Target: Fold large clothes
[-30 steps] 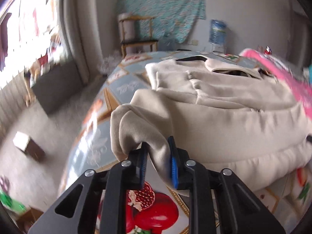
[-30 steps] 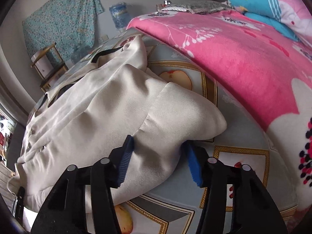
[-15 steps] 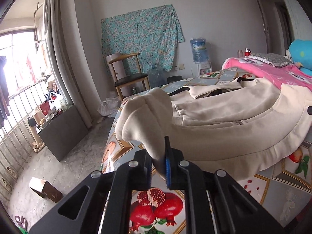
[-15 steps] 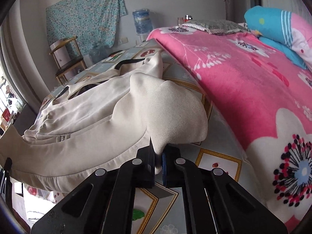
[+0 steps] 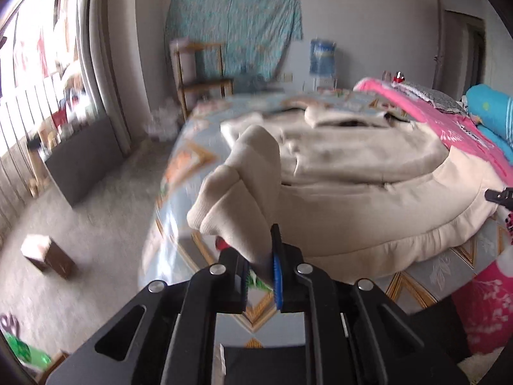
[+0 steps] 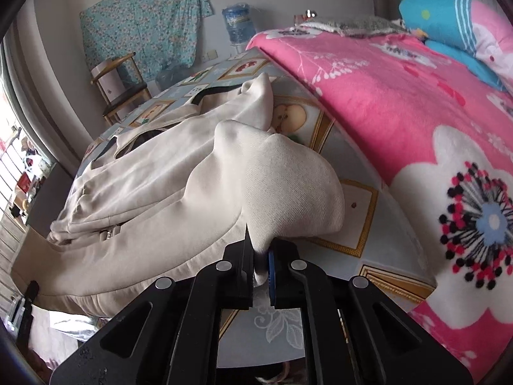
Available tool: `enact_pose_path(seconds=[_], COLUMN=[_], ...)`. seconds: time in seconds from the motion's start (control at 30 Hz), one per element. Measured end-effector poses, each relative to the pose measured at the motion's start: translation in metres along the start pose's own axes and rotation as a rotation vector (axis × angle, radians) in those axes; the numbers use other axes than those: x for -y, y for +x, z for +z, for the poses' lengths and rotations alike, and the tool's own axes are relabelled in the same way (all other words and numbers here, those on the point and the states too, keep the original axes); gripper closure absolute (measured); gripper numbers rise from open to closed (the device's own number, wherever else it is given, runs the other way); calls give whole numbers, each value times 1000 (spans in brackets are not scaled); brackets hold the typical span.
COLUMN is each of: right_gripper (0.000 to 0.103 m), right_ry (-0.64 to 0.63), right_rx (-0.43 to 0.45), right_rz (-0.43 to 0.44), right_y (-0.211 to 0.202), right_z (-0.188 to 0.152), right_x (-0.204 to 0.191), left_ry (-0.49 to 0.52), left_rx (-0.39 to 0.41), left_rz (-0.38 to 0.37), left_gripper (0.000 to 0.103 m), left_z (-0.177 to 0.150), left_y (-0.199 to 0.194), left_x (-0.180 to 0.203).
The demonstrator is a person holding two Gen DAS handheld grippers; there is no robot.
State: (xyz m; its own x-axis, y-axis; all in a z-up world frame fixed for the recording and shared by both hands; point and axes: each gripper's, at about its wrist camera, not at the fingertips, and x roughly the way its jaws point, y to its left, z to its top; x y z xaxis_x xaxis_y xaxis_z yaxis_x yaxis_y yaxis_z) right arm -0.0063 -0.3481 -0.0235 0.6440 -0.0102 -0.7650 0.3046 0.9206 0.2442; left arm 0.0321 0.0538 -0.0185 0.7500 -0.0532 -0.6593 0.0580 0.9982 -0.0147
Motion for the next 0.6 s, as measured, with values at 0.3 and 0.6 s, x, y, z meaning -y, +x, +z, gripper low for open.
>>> enact_pose_path(seconds=[0.3, 0.6], right_gripper=[37, 27], right_ry=[128, -67], right_rx=[-54, -35], right_rz=[33, 121], right_y=[-18, -35], right_z=[11, 18], right_x=[50, -13], left_ry=[-247, -127], left_rx=[-45, -15], left_rz=[-99, -111], left_gripper=[53, 49], left_z=[-6, 28], left_y=[-17, -14], left_x=[-58, -48])
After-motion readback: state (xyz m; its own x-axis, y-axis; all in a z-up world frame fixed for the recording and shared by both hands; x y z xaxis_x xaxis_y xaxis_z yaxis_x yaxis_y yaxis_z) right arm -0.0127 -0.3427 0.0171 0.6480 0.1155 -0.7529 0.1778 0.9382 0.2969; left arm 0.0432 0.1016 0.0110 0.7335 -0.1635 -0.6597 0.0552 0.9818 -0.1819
